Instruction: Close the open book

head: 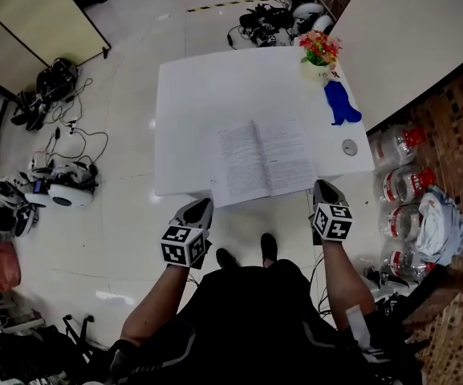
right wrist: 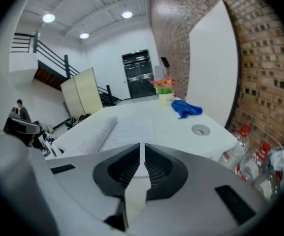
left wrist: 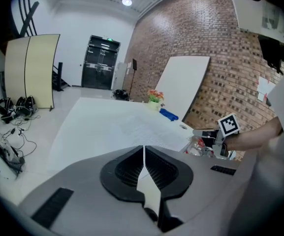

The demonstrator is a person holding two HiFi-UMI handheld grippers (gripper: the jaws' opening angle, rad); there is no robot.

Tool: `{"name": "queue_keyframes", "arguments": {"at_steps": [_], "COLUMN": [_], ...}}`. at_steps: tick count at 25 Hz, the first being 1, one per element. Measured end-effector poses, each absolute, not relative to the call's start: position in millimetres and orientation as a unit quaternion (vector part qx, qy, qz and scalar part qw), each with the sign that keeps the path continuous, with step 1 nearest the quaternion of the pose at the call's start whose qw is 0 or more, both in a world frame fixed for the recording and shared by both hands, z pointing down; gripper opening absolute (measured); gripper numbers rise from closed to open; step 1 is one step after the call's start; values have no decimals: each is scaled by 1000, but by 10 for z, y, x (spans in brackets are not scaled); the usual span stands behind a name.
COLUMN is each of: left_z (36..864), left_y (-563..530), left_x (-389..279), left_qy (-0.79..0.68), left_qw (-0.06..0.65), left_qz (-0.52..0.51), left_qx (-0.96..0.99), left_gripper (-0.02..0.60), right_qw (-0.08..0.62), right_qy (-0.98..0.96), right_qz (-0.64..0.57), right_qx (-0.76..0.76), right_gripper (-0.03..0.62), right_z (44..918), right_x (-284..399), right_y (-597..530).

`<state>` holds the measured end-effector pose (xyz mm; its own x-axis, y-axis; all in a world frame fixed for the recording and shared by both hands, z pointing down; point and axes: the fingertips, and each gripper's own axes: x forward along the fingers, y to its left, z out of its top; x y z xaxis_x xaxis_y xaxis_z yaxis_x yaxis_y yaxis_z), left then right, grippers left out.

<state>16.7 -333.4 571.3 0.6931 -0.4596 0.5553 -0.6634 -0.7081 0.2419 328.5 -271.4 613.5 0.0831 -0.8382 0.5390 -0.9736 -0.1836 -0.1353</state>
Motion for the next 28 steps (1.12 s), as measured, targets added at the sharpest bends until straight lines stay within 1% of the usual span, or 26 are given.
{"name": "queue_keyframes", "arguments": {"at_steps": [4,8,10,13,15,19,21,23,25,26,28], "left_z": [5641,5559,5523,5477,5467,5486,5529,5584,5625,5639,5679], "left_y": [-3397,-3473,-3519,-3575,-3578,-3572,-3559,-3530,-3497,-3480,-3438], "left_x": [77,-50,-139,-335,-480,-740,-820,-893,-954,-976,-1016], "left_qy": [-326,-352,-369,-387,-396,-420,-424,-426,-427,-427,-426], "left_qw": [223,226,226,226,233,242,241,243,248,250,254], "left_qz": [210,182,170,158,153,149,154,160,165,167,171], "left_qx": [894,890,886,880,875,862,860,857,854,853,851], "left_gripper": [5,5,5,5,5,5,5,5,5,5,5], "right_qw": [167,231,253,290,328,408,448,495,543,561,585], "right_qy": [-697,-766,-790,-812,-819,-830,-828,-814,-793,-782,-767], "right_qz": [181,96,67,32,2,-50,-61,-79,-98,-106,-117], "right_qx": [673,593,554,505,470,378,333,292,260,249,235], "right_gripper": [3,6,42,69,103,135,138,166,171,183,183], "right_z": [5650,5336,5297,5332,5388,5671,5906,6190,6459,6568,6715], "right_x": [2709,2023,1714,1290,1028,538,358,247,218,221,218], "right_y": [-3090,-3349,-3426,-3508,-3511,-3454,-3391,-3317,-3243,-3209,-3161]}}
